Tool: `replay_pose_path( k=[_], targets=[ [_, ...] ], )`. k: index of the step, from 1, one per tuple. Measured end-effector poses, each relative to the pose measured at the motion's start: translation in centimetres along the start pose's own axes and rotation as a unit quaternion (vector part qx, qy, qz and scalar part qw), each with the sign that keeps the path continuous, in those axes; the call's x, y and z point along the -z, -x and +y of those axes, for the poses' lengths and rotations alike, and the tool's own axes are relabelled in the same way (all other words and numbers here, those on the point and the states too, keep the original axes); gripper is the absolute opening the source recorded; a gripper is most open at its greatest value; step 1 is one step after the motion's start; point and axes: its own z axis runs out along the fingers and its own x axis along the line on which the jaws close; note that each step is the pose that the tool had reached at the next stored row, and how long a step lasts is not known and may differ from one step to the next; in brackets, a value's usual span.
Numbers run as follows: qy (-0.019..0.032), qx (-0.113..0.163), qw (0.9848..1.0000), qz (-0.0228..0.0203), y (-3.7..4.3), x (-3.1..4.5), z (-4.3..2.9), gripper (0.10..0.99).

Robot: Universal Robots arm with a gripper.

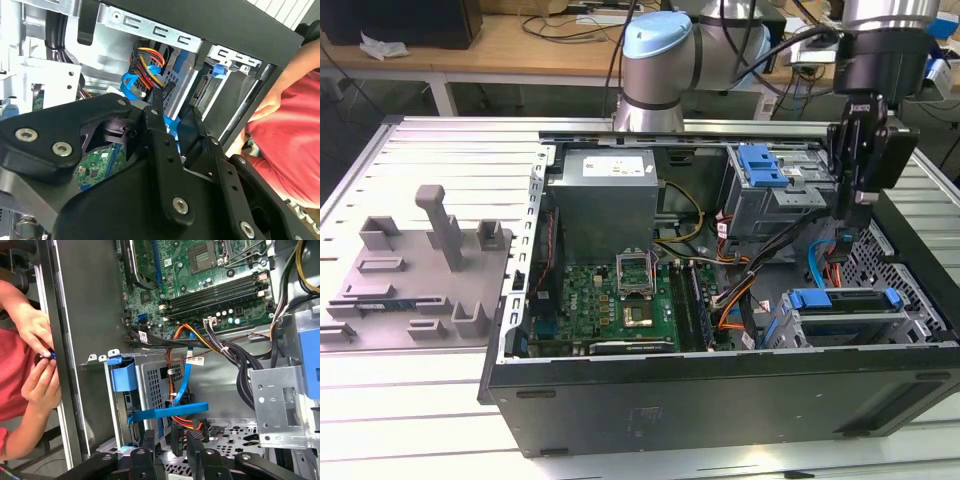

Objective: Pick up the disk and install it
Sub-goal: 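Insert the first disk wire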

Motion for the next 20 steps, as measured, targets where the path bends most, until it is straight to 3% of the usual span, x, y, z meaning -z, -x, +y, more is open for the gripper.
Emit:
replay_pose_path(
  k=[2,5,11,13,14,20],
  targets=[
    [-0.0020,0.002,0.9999,0.0102,0.45,-0.20,0.07,0.388],
    [-0.0025,0.008,0.9998,0.0183,0.93,-0.51,-0.08,0.388],
    [-0.0032,0.008,0.9996,0.0263,1.37,-0.95,-0.02,0.388],
    [-0.0033,0.008,0.9996,0.0272,1.68,-0.78,0.03,0.369],
    [-0.0033,0.008,0.9996,0.0273,1.76,-0.73,0.05,0.298],
    [-0.0033,0.008,0.9996,0.0276,2.00,-0.74,-0.14,0.298]
  ],
)
